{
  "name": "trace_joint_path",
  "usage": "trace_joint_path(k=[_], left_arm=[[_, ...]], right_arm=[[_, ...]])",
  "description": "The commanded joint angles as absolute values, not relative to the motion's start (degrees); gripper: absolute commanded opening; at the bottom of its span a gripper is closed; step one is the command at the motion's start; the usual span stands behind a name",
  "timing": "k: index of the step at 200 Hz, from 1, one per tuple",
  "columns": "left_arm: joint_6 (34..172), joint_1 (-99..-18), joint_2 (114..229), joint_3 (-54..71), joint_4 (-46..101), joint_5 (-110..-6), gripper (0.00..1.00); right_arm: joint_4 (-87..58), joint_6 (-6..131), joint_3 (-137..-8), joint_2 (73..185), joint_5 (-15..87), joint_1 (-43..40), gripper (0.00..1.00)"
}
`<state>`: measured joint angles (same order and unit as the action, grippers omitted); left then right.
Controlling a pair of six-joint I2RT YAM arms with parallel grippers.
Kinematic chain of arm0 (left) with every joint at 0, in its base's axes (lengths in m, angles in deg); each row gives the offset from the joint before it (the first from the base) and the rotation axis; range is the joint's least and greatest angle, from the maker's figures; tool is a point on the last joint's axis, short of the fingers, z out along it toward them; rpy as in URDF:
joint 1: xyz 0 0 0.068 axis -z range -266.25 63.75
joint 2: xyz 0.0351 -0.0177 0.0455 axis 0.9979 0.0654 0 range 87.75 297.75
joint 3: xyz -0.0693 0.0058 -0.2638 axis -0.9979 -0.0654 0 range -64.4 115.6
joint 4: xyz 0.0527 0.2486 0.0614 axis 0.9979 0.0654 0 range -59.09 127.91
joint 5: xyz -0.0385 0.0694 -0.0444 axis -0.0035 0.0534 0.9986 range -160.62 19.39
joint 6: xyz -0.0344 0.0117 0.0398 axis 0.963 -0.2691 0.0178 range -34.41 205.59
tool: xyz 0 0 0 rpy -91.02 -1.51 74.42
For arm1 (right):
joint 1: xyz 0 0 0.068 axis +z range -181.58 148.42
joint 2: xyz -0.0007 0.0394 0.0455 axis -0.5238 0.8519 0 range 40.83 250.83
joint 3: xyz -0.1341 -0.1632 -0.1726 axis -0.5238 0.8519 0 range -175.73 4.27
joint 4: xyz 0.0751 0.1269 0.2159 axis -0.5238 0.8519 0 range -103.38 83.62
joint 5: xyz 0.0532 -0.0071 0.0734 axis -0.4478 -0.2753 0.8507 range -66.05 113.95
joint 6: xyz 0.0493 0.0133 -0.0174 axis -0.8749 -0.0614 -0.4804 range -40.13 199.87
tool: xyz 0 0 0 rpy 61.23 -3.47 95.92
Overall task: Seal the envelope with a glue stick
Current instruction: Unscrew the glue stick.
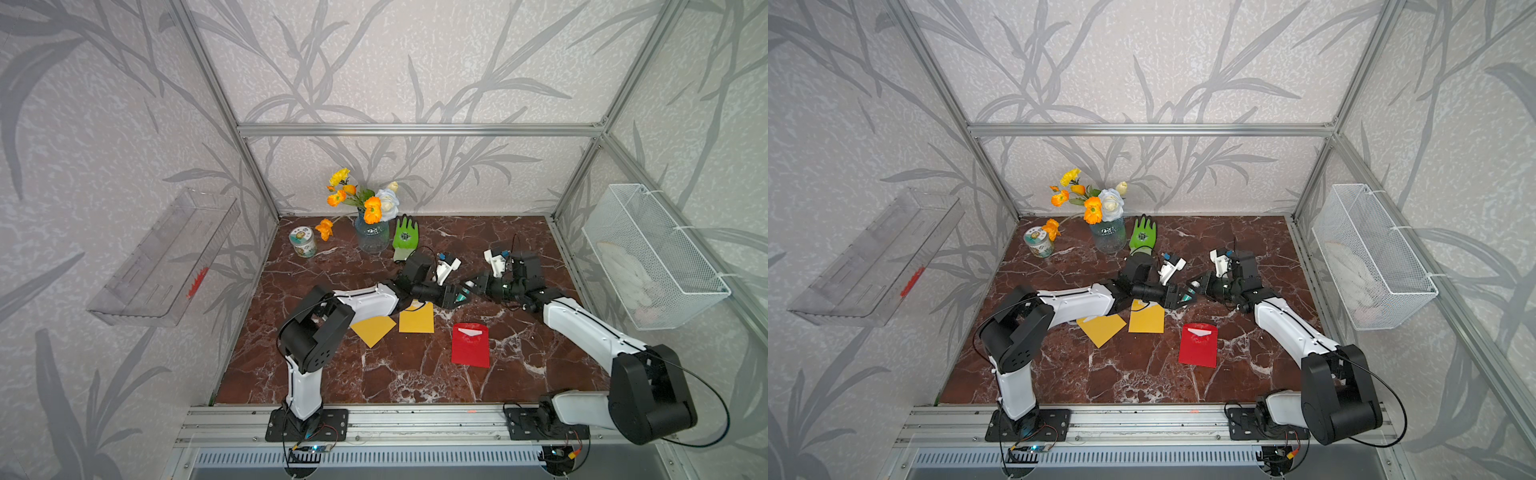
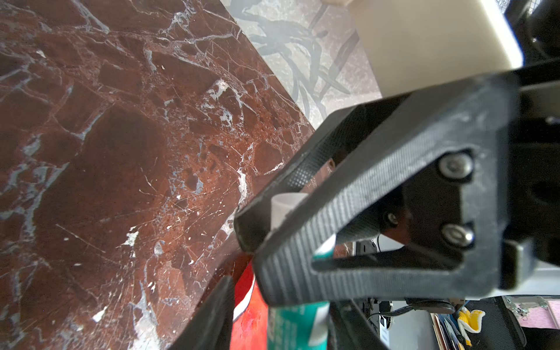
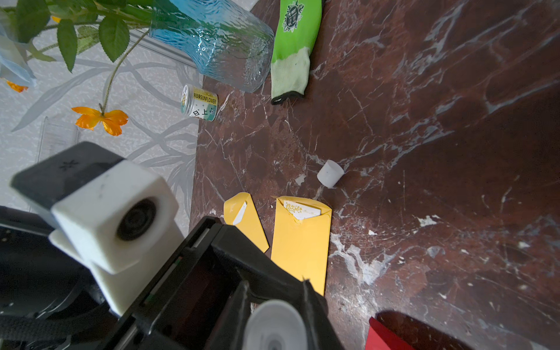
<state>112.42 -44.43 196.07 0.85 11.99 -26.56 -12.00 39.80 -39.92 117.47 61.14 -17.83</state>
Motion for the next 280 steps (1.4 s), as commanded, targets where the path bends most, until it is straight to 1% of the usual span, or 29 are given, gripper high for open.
trace_joint_path(k=[1, 36, 49, 58, 67, 71, 73, 74, 81, 88, 96, 103, 126, 178, 217, 223, 235, 269, 274, 280], left_arm=[[112.8, -44.6, 196.0, 2.0, 10.9, -26.1, 0.45], [113.3, -44.6, 196.5, 2.0, 10.2, -24.4, 0.34], [113.6, -44.6, 196.9, 2.0, 9.8, -23.5, 0.26], [113.7, -44.5, 197.0, 1.9, 10.0, -23.3, 0.17], [113.6, -44.6, 197.1, 2.0, 10.3, -23.0, 0.07], [113.5, -44.6, 197.1, 2.0, 10.5, -22.9, 0.03], [113.5, -44.6, 197.1, 2.0, 10.6, -23.0, 0.00], [113.4, -44.6, 197.0, 2.0, 10.7, -23.0, 0.00], [113.1, -44.6, 196.9, 2.0, 11.1, -23.0, 0.00], [113.0, -44.6, 196.6, 2.0, 11.4, -23.1, 0.00], [112.7, -44.6, 196.3, 1.8, 11.7, -23.3, 0.00], [112.5, -44.6, 195.9, 1.5, 12.0, -23.6, 0.00], [111.9, -44.6, 195.0, 0.8, 12.3, -24.2, 0.00], [112.2, -44.3, 194.9, 0.0, 11.6, -23.5, 0.00], [112.7, -44.3, 194.8, -0.2, 11.0, -21.9, 0.00], [112.7, -44.3, 194.7, -0.4, 10.8, -21.8, 0.00], [112.9, -44.3, 194.4, -0.7, 10.3, -21.6, 0.00], [114.0, -44.3, 194.6, -1.2, 8.3, -20.3, 0.00], [114.2, -44.3, 194.6, -1.2, 8.2, -20.2, 0.00], [114.1, -44.3, 194.6, -1.2, 8.2, -20.3, 0.00]], right_arm=[[-11.9, 40.9, -39.3, 116.9, 61.7, -17.2, 0.19], [-12.0, 40.8, -39.3, 117.0, 61.6, -17.0, 0.19], [-12.2, 40.6, -39.5, 117.1, 61.7, -17.0, 0.19], [-12.3, 40.5, -39.5, 117.2, 61.9, -17.0, 0.21], [-12.3, 40.6, -39.7, 117.2, 61.9, -17.0, 0.27], [-12.1, 40.7, -39.7, 117.2, 61.8, -17.1, 0.33], [-12.0, 40.7, -39.7, 117.2, 61.7, -17.1, 0.37], [-12.0, 40.7, -39.7, 117.2, 61.7, -17.1, 0.37], [-11.6, 41.1, -40.0, 117.2, 61.3, -17.2, 0.48], [-11.3, 41.3, -40.1, 117.0, 61.1, -17.5, 0.53], [-11.2, 41.4, -40.2, 116.8, 61.0, -17.9, 0.57], [-11.1, 41.4, -40.3, 116.6, 61.0, -18.3, 0.58], [-10.9, 41.1, -41.1, 116.4, 61.0, -18.9, 0.55], [-10.9, 41.1, -42.3, 116.9, 61.8, -18.9, 0.42], [-10.2, 44.7, -41.6, 116.3, 64.1, -19.6, 0.40], [-10.4, 44.7, -41.2, 116.2, 64.5, -19.9, 0.39], [-11.5, 44.3, -40.8, 116.1, 65.4, -20.1, 0.33], [-12.4, 43.8, -40.5, 116.3, 66.6, -20.1, 0.31], [-12.4, 43.8, -40.4, 116.3, 66.6, -20.1, 0.30], [-12.6, 43.7, -40.3, 116.3, 66.6, -20.1, 0.26]])
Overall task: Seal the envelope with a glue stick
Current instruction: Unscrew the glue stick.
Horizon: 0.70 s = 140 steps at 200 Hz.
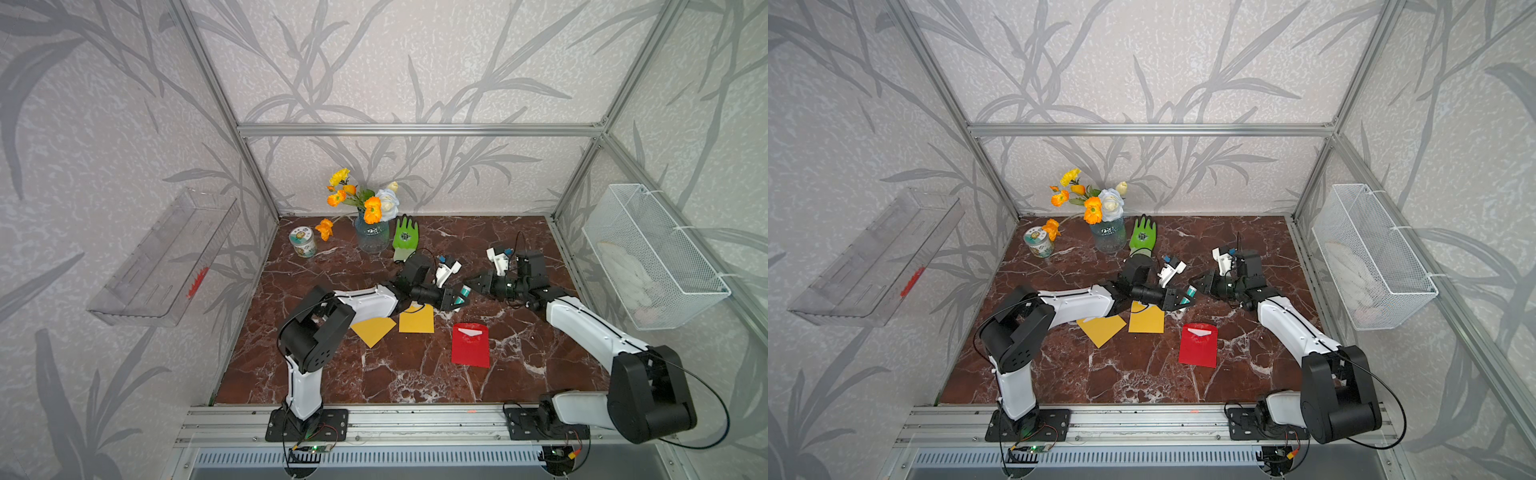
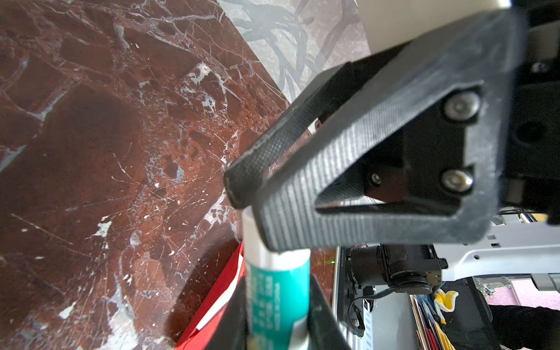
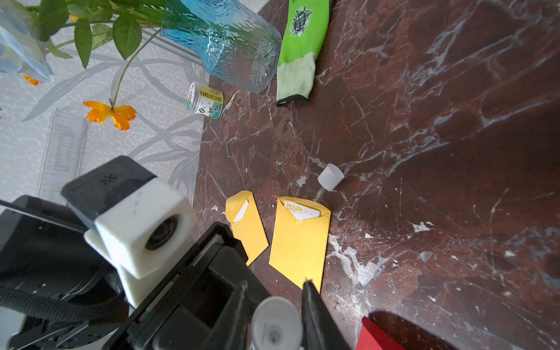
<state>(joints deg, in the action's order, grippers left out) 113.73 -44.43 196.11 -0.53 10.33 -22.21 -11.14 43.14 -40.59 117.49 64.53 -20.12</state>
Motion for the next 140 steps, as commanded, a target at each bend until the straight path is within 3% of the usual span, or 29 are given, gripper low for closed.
trace_joint_path(k=[1, 28, 66, 140], left_arm=[[114.1, -44.3, 194.6, -1.3, 8.2, -20.4, 0.00], [113.9, -44.2, 194.4, -1.6, 8.2, -20.9, 0.00], [114.1, -44.1, 194.6, -1.5, 7.6, -20.9, 0.00], [113.5, -44.0, 194.6, -1.7, 8.0, -21.8, 0.00]], right_arm=[[-12.6, 43.7, -40.3, 116.3, 66.6, -20.1, 0.26], [-13.5, 41.8, -39.7, 116.6, 66.9, -20.1, 0.25], [-15.5, 40.6, -38.2, 116.9, 67.1, -20.1, 0.32], [-15.2, 40.2, -38.3, 117.1, 66.3, -20.1, 0.25]])
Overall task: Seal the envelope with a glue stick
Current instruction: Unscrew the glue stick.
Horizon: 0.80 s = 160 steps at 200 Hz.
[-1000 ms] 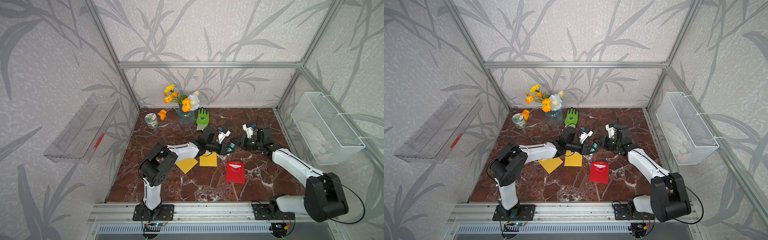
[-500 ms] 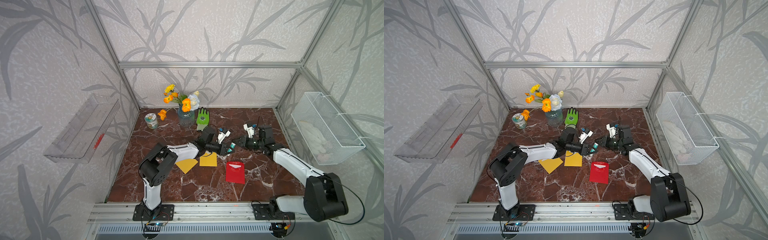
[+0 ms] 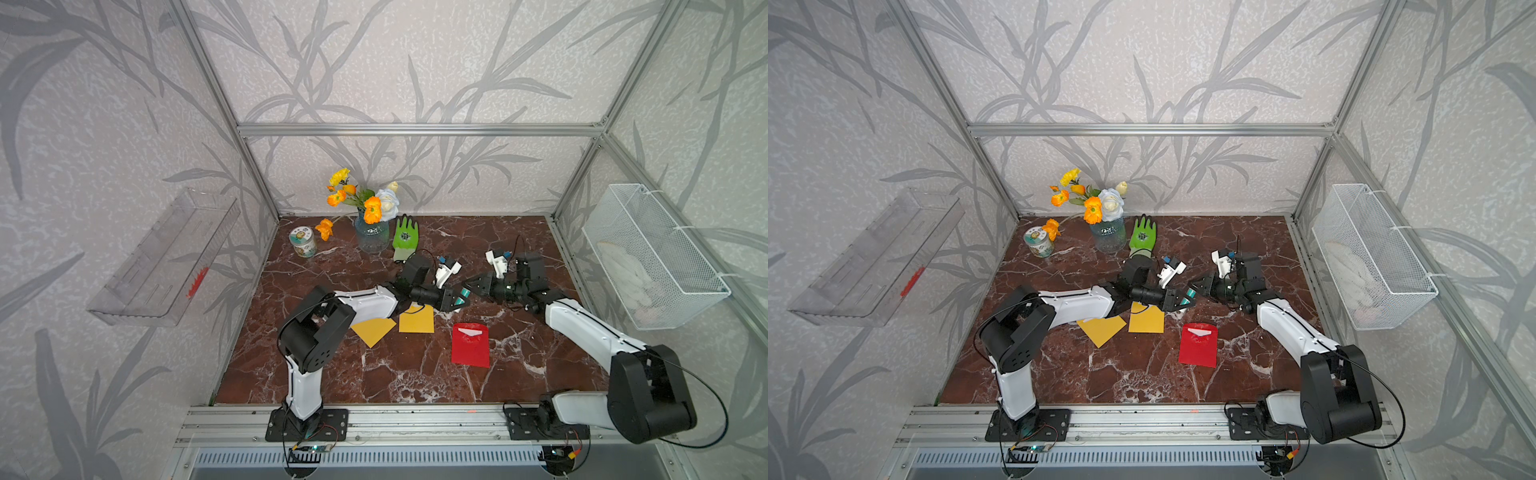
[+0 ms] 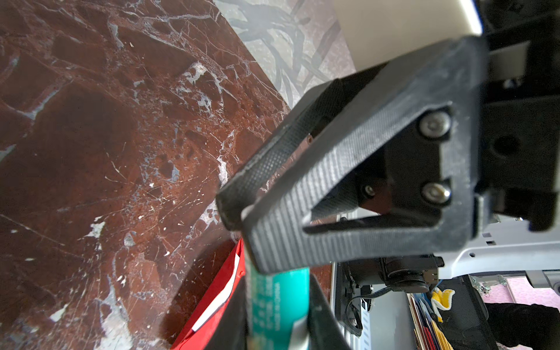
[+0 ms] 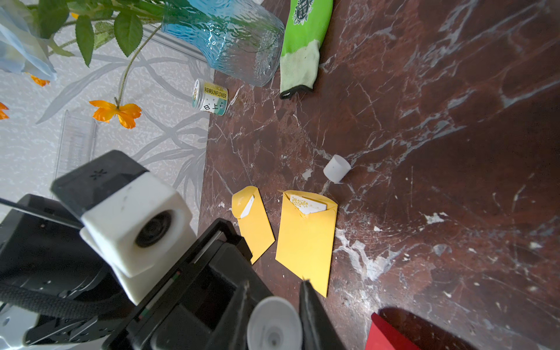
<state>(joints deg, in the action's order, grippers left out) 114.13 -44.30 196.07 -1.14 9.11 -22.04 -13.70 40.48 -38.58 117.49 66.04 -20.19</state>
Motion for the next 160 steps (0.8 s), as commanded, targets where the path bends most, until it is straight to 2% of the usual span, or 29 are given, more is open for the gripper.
trace_joint_path(k=[1, 26, 48, 84, 110, 128, 143, 160], left_arm=[[113.5, -43.9, 194.6, -1.7, 8.1, -21.8, 0.00], [109.4, -42.7, 193.5, -1.5, 11.9, -25.6, 0.00], [104.7, -41.0, 191.6, -1.6, 16.2, -35.4, 0.00], [104.5, -38.7, 190.1, -2.1, 16.4, -50.3, 0.00], [106.0, -37.1, 189.9, -2.9, 14.8, -61.9, 0.00], [107.2, -36.9, 190.6, -1.3, 17.1, -65.1, 0.00], [106.2, -37.0, 190.9, 0.3, 19.8, -62.0, 0.00], [105.3, -37.6, 191.1, 2.1, 23.2, -54.7, 0.00]], right_arm=[[-15.2, 40.2, -38.3, 117.1, 66.3, -20.1, 0.25], [-14.8, 39.5, -38.2, 117.3, 65.1, -19.9, 0.21], [-11.7, 39.7, -38.8, 117.6, 60.5, -18.8, 0.18], [-1.9, 38.4, -41.0, 118.6, 41.6, -14.0, 0.14], [-0.3, 33.4, -41.6, 119.8, 31.9, -10.1, 0.14], [-0.6, 31.7, -42.3, 119.7, 28.4, -7.7, 0.19], [-3.8, 33.2, -41.6, 118.5, 30.2, -7.7, 0.26], [-7.9, 37.0, -41.0, 116.4, 34.9, -8.5, 0.45]])
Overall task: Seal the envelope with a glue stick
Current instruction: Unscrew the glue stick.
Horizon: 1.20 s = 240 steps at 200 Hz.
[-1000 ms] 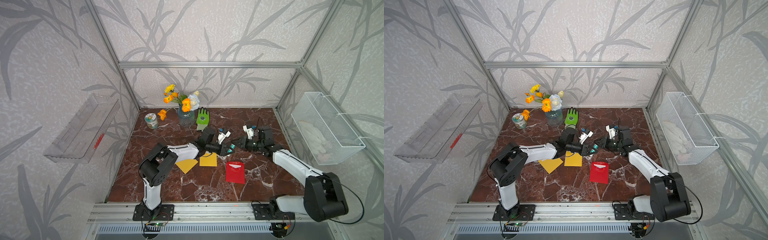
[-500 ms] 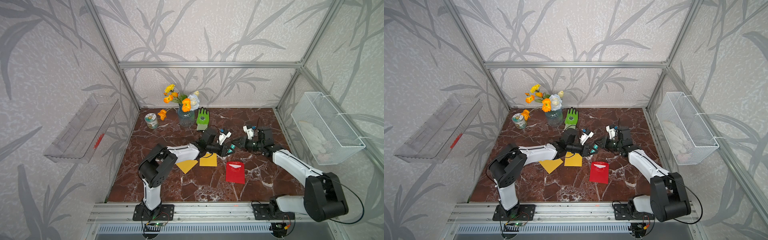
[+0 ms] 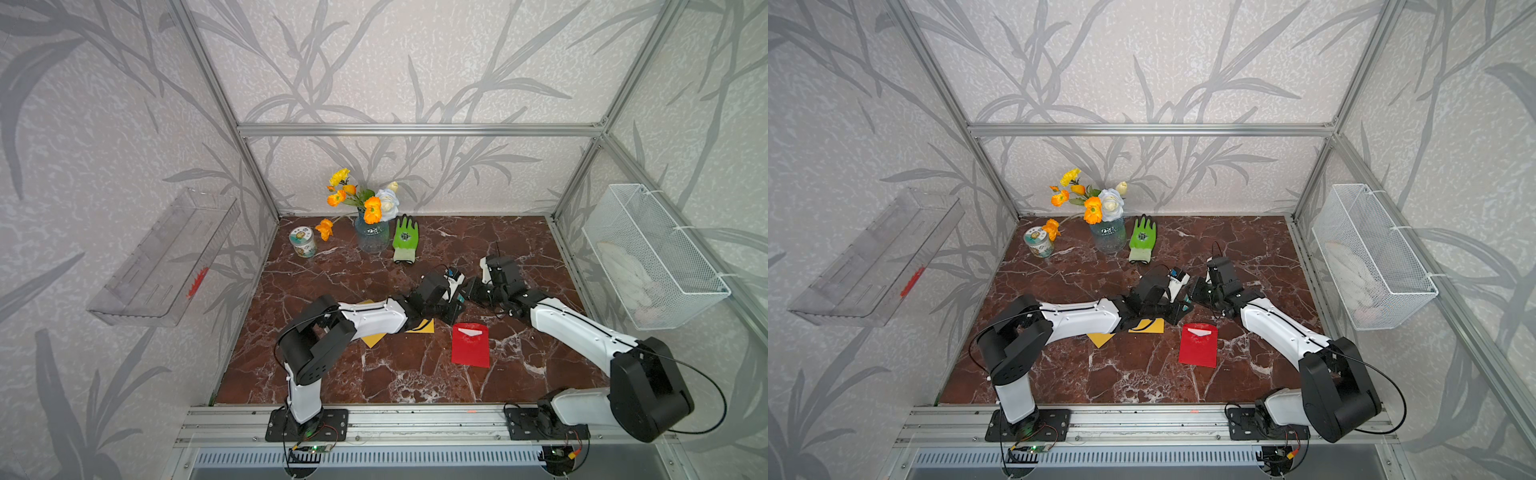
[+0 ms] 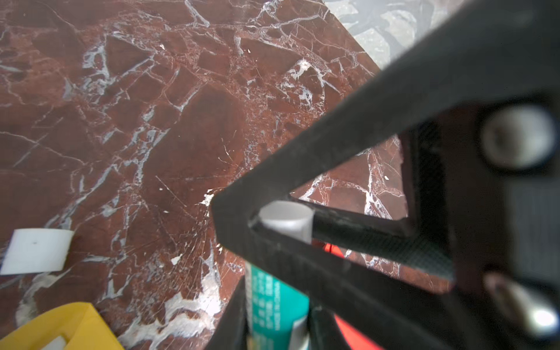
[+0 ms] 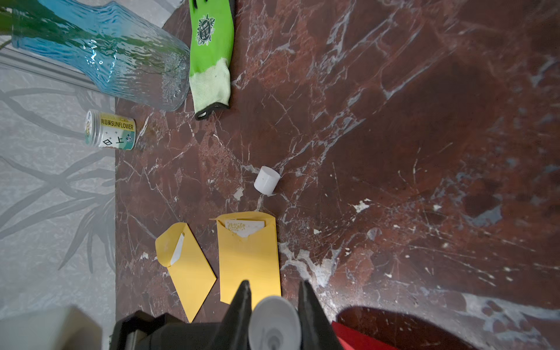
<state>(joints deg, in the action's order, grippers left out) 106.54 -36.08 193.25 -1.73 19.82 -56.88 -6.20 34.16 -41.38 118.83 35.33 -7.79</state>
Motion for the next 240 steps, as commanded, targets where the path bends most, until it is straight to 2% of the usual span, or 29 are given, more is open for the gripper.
trace_joint_path(k=[1, 15, 37, 61, 111, 129, 148, 209, 240], left_arm=[[105.3, -37.6, 191.1, 2.2, 23.4, -54.3, 0.00], [105.6, -38.1, 191.1, 3.1, 24.6, -47.8, 0.00], [108.3, -39.4, 190.7, 2.8, 22.7, -37.2, 0.00], [114.3, -41.3, 189.2, 0.4, 14.6, -28.4, 0.00], [119.2, -43.0, 185.7, -2.2, 8.8, -20.6, 0.00], [120.8, -43.1, 185.7, -2.8, 6.5, -18.5, 0.00], [122.0, -43.1, 185.5, -3.4, 5.2, -18.1, 0.00], [121.5, -43.1, 185.2, -4.6, 5.2, -19.7, 0.00], [121.5, -43.1, 185.6, -4.3, 4.7, -20.0, 0.00]], right_arm=[[-8.2, 37.2, -40.9, 116.3, 35.3, -8.6, 0.45], [-12.3, 39.0, -40.0, 114.8, 42.6, -10.3, 0.58], [-13.5, 41.2, -40.8, 113.1, 54.5, -13.2, 0.64], [-12.2, 42.9, -41.1, 111.5, 62.9, -15.6, 0.65], [-13.2, 44.4, -39.3, 109.3, 74.0, -21.0, 0.65], [-17.7, 41.8, -38.5, 109.5, 77.9, -21.4, 0.61], [-20.3, 39.7, -38.1, 109.6, 80.0, -21.4, 0.53], [-20.8, 38.8, -37.8, 109.4, 81.5, -21.4, 0.34], [-19.6, 39.1, -37.3, 109.6, 80.7, -21.4, 0.32]])
